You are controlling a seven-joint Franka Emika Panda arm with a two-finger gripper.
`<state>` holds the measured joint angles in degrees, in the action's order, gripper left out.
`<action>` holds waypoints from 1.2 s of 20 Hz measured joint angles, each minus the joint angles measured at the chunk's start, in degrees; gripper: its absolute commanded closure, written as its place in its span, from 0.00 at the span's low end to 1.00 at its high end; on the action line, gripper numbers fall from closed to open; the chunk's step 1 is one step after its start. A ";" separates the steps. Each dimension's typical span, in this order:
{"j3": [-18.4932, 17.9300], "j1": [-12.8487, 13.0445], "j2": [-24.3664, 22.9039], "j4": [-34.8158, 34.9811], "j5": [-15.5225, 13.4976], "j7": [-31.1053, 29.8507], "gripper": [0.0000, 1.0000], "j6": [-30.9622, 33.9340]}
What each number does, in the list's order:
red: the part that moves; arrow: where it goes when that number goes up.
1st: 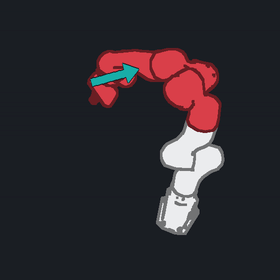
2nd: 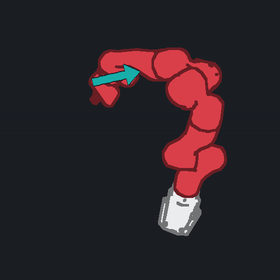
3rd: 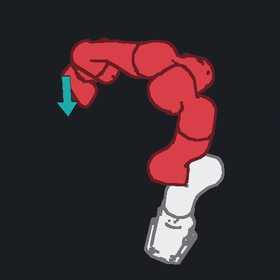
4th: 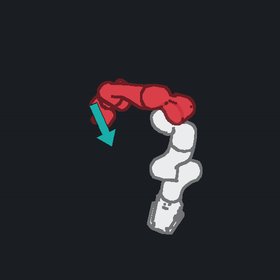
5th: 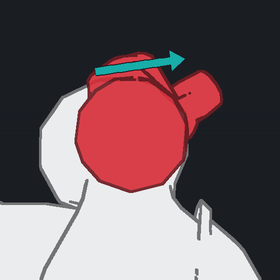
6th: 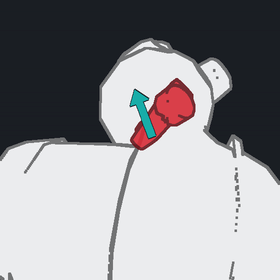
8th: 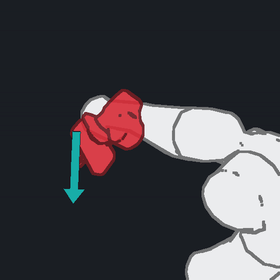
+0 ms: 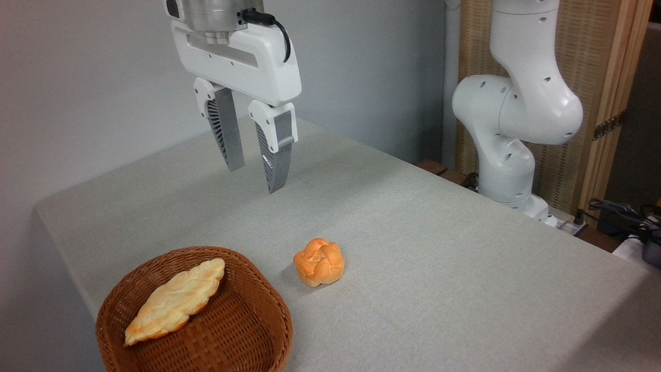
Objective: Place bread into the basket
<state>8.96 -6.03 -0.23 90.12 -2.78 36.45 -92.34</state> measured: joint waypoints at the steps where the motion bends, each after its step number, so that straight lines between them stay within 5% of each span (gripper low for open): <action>1: 0.01 0.06 0.25 -0.26 0.00 0.00 0.00 0.07; 24: 0.21 0.92 -0.98 1.84 0.00 0.52 0.00 0.83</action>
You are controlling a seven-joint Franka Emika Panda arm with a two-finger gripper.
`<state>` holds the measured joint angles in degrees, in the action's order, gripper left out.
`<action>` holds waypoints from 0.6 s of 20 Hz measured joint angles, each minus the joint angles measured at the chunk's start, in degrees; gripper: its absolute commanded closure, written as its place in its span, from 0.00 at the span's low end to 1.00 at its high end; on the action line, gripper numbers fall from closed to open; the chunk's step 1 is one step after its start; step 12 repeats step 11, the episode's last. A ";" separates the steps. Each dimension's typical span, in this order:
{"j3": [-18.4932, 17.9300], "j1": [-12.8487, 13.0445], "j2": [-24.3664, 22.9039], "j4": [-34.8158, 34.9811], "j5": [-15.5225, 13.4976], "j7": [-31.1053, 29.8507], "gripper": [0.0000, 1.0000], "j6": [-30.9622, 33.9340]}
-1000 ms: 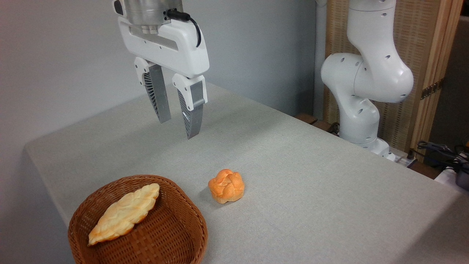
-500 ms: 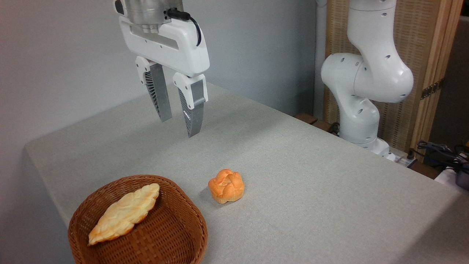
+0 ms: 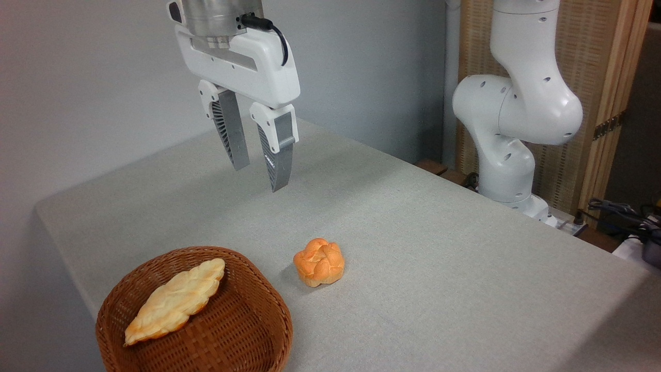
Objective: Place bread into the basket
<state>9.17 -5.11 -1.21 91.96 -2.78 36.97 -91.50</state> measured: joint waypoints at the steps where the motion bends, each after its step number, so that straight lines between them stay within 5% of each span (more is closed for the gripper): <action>1: -0.24 0.31 -0.10 0.07 0.00 0.00 0.00 0.02; 6: -6.41 5.99 -1.08 0.59 0.00 0.01 0.00 0.05; 12: -7.33 6.82 -1.13 0.73 0.00 0.01 0.00 0.05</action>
